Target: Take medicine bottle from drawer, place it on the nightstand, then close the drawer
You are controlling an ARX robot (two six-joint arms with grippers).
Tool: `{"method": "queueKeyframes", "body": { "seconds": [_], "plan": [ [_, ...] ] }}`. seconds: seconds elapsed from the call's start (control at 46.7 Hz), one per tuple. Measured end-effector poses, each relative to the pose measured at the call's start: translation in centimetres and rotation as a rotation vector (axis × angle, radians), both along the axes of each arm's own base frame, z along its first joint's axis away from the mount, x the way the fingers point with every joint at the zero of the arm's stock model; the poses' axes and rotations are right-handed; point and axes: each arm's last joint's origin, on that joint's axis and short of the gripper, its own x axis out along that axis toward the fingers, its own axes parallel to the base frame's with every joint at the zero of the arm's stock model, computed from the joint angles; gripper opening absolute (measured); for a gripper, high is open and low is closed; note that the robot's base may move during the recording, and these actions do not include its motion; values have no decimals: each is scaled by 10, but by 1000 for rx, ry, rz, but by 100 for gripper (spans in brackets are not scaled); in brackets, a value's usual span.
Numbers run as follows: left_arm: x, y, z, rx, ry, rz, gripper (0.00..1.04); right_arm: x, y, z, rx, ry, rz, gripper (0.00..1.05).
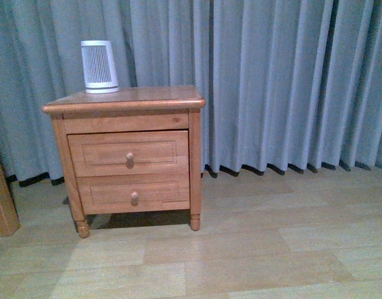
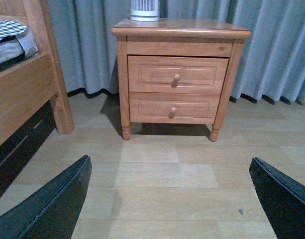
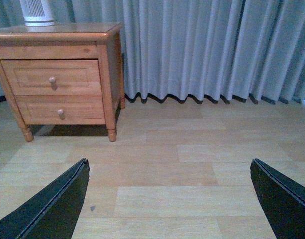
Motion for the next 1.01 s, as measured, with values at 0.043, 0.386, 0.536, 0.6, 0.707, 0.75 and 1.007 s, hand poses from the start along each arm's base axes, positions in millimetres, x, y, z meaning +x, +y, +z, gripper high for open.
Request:
{"method": "queueKeyframes", "body": {
  "seconds": [0.043, 0.386, 0.536, 0.6, 0.707, 0.75, 1.007],
  "plan": [
    [0, 0, 0, 0, 0, 0, 98, 0, 0, 0, 0, 0, 0, 98],
    [0, 0, 0, 0, 0, 0, 98, 0, 0, 0, 0, 0, 0, 98],
    [0, 0, 0, 0, 0, 0, 98, 0, 0, 0, 0, 0, 0, 98],
    [0, 0, 0, 0, 0, 0, 98, 0, 0, 0, 0, 0, 0, 98],
    [0, 0, 0, 0, 0, 0, 98, 0, 0, 0, 0, 0, 0, 98],
    [0, 0, 0, 0, 0, 0, 98, 0, 0, 0, 0, 0, 0, 98],
    [0, 0, 0, 0, 0, 0, 98, 0, 0, 0, 0, 0, 0, 98]
  ]
}}
